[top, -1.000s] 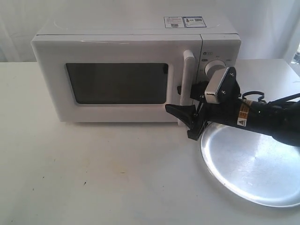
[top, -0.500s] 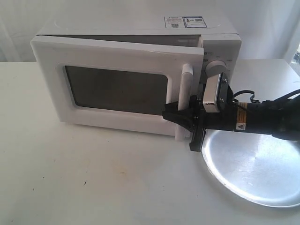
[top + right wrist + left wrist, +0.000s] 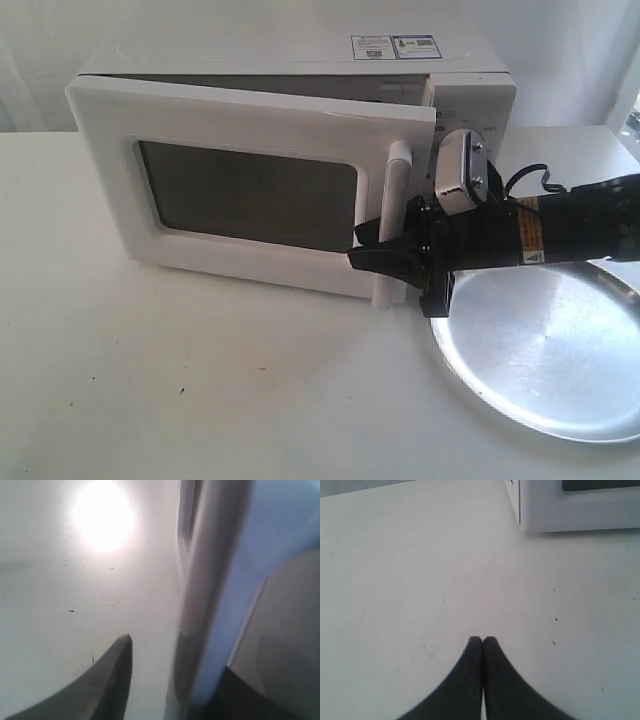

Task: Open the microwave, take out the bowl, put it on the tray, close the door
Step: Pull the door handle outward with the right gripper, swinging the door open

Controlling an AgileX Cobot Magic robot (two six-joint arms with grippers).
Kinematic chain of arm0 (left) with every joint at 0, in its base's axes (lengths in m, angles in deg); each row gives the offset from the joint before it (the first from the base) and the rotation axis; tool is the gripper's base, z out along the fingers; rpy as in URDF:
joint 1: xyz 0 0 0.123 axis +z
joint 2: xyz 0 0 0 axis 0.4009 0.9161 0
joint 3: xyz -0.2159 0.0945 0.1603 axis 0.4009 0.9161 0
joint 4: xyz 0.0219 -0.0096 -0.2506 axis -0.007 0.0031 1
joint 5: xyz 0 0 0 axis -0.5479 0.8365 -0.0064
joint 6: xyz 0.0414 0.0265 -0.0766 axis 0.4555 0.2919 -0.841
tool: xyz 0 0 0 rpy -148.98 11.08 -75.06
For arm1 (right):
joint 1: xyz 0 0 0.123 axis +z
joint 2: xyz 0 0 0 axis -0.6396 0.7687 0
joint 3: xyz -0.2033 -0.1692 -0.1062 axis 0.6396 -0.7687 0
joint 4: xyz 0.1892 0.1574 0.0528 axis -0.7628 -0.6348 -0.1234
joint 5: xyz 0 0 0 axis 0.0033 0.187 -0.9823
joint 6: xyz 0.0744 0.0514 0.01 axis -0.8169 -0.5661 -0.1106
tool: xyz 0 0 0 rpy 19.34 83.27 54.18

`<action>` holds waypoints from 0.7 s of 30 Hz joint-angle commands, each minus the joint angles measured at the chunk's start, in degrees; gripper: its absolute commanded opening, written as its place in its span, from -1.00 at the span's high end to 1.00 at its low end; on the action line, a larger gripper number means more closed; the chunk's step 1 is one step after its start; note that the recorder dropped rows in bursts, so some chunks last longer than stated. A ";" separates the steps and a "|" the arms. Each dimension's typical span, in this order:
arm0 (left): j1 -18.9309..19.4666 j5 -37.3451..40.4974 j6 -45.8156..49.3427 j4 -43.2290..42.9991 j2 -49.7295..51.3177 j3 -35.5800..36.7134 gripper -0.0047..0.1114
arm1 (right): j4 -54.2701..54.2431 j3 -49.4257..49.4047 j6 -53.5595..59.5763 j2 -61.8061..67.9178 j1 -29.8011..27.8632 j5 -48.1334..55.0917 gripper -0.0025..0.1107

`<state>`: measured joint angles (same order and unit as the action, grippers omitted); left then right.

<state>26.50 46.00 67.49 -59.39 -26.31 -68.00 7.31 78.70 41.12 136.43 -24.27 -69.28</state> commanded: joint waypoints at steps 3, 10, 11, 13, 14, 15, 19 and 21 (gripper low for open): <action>-0.24 0.04 -0.20 0.32 -0.12 -0.14 0.92 | 10.78 -1.90 -8.61 -1.02 -0.14 3.69 0.43; -0.24 0.04 -0.20 0.32 -0.12 -0.14 0.92 | 10.78 -4.50 -15.08 -2.51 -0.14 27.49 0.43; -0.24 0.04 -0.20 0.32 -0.12 -0.14 0.92 | 10.78 -4.50 -15.08 -3.38 -0.14 26.29 0.43; -0.24 0.04 -0.20 0.32 -0.12 -0.14 0.92 | 10.78 -4.50 -15.08 -4.97 -0.14 22.74 0.43; -0.24 0.04 -0.20 0.32 -0.12 -0.14 0.92 | 10.78 -4.50 -15.75 -6.35 -0.14 23.95 0.44; -0.24 0.04 -0.20 0.32 -0.12 -0.14 0.92 | 10.78 -4.50 -16.64 -7.16 -0.14 25.45 0.48; -0.24 0.04 -0.20 0.32 -0.12 -0.14 0.92 | 10.78 -4.50 -25.99 -11.22 -0.14 40.62 0.96; -0.24 0.04 -0.20 0.32 -0.12 -0.14 0.92 | 10.78 -4.50 -25.99 -12.59 -0.14 42.94 0.96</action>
<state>26.50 46.00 67.49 -59.39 -26.31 -68.00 18.35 74.37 17.05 125.93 -24.16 -30.96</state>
